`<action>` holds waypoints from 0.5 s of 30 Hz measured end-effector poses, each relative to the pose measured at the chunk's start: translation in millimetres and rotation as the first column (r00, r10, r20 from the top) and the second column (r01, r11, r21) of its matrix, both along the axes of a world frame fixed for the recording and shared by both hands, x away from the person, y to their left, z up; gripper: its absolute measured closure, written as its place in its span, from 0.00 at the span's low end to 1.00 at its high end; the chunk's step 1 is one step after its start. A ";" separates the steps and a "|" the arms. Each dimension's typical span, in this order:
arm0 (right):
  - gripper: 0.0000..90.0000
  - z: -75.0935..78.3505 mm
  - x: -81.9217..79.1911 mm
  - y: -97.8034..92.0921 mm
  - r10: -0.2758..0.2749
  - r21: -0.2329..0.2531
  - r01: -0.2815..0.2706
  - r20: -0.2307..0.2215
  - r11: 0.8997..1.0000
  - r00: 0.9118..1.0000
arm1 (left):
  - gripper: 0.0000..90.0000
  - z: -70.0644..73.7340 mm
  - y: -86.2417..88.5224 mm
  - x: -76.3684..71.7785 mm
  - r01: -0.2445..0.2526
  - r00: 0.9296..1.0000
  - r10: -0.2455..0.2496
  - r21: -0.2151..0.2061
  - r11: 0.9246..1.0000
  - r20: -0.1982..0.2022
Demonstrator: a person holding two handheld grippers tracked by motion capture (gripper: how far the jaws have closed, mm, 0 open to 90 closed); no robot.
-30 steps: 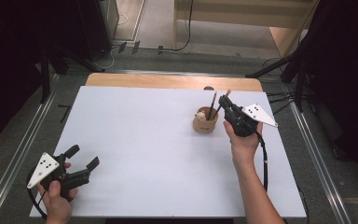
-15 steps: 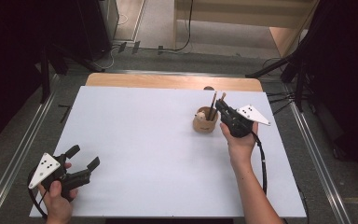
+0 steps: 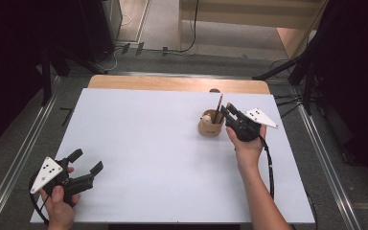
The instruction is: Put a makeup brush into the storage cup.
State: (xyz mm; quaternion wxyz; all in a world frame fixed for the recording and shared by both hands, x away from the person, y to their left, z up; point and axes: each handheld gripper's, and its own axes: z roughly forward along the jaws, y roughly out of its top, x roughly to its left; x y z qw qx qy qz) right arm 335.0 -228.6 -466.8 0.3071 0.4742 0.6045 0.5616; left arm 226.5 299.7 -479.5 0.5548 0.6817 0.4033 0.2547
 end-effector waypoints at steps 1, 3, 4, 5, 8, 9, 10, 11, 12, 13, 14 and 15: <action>0.57 1.1 -0.8 0.5 -0.003 -0.001 0.003 -0.004 1.000 1.000 | 0.13 0.0 -0.2 0.1 0.000 1.000 0.000 -0.001 1.000 0.000; 0.48 3.1 -2.5 0.5 -0.008 -0.007 0.008 -0.003 1.000 1.000 | 0.13 0.0 -0.3 0.5 0.003 1.000 -0.002 -0.001 1.000 0.000; 0.44 4.3 -3.8 0.5 -0.013 -0.012 0.013 -0.011 1.000 1.000 | 0.13 -0.1 -0.4 0.8 0.003 1.000 -0.003 -0.001 1.000 0.001; 0.37 5.2 -5.0 0.1 -0.018 -0.019 0.018 -0.018 1.000 1.000 | 0.13 -0.1 -0.4 0.9 0.004 1.000 -0.004 0.000 1.000 0.000; 0.24 7.2 -10.0 -1.4 -0.016 -0.040 0.014 -0.045 0.999 0.999 | 0.13 -0.4 -0.7 2.0 0.005 1.000 -0.005 0.003 1.000 0.001; 0.21 7.7 -11.8 -2.3 -0.012 -0.041 0.010 -0.046 0.999 0.999 | 0.13 -0.4 -0.8 2.3 0.007 1.000 -0.007 0.004 1.000 0.001; 0.19 8.1 -13.1 -3.1 -0.007 -0.043 0.005 -0.047 0.999 0.999 | 0.13 -0.4 -1.2 2.5 0.006 1.000 -0.006 0.006 1.000 0.000; 0.15 8.7 -15.4 -4.1 0.002 -0.045 -0.004 -0.049 0.999 0.999 | 0.13 -0.4 -1.4 2.7 0.008 1.000 -0.008 0.007 1.000 0.001; 0.14 9.3 -17.5 -5.3 0.010 -0.051 -0.012 -0.046 0.999 0.999 | 0.13 -0.5 -1.7 2.8 0.008 1.000 -0.008 0.005 1.000 0.000; 0.13 9.9 -20.3 -6.2 0.011 -0.054 -0.013 -0.044 0.998 0.999 | 0.13 -0.6 -2.3 3.0 0.007 1.000 -0.007 0.003 1.000 -0.001; 0.09 10.3 -22.7 -7.3 0.014 -0.059 -0.016 -0.041 0.998 0.999 | 0.13 -0.8 -2.7 3.2 0.007 1.000 -0.007 0.006 1.000 -0.001; 0.04 10.5 -24.5 -8.8 0.023 -0.064 -0.025 -0.040 0.998 0.999 | 0.13 -0.9 -3.0 3.5 0.008 1.000 -0.008 0.008 1.000 -0.001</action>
